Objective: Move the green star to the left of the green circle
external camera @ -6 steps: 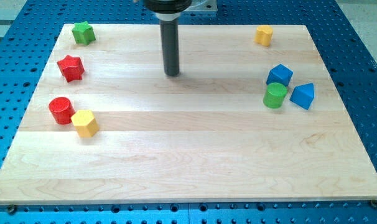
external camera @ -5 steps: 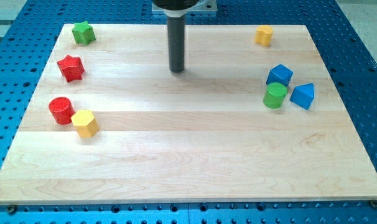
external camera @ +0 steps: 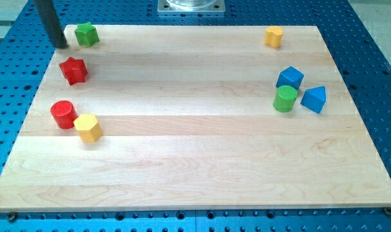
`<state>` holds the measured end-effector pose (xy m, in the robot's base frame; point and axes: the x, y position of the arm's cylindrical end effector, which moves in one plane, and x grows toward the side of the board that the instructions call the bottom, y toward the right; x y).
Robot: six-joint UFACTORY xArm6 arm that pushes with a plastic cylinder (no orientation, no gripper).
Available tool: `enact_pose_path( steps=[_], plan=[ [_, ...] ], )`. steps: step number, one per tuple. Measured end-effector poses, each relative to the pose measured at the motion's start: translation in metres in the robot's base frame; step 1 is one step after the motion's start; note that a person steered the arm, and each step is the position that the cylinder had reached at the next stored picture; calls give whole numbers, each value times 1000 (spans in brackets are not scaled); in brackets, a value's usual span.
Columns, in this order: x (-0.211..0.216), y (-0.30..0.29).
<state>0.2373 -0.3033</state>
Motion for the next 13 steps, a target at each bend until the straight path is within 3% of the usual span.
enact_pose_path(
  steps=[1, 3, 4, 5, 6, 8, 9, 11, 13],
  plan=[
    [-44, 15],
    [106, 188],
    [76, 128],
    [94, 208],
    [148, 331],
    [168, 325],
    [173, 404],
    [164, 371],
    [152, 384]
  ],
)
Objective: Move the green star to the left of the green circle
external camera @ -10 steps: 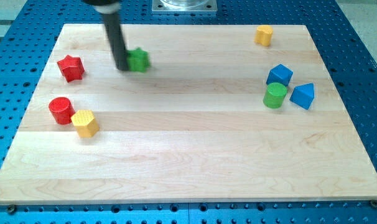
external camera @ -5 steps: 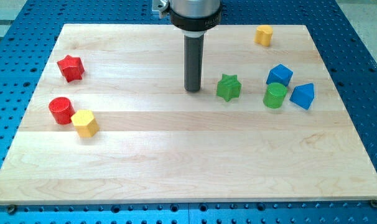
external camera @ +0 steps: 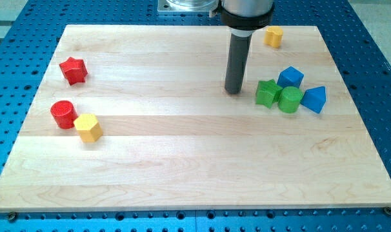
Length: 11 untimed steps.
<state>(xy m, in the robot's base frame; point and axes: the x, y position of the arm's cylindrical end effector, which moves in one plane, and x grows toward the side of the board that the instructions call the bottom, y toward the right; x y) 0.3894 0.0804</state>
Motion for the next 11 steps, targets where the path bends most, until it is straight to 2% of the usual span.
enact_pose_path(
  steps=[8, 11],
  plan=[
    [-17, -1],
    [-48, 19]
  ],
)
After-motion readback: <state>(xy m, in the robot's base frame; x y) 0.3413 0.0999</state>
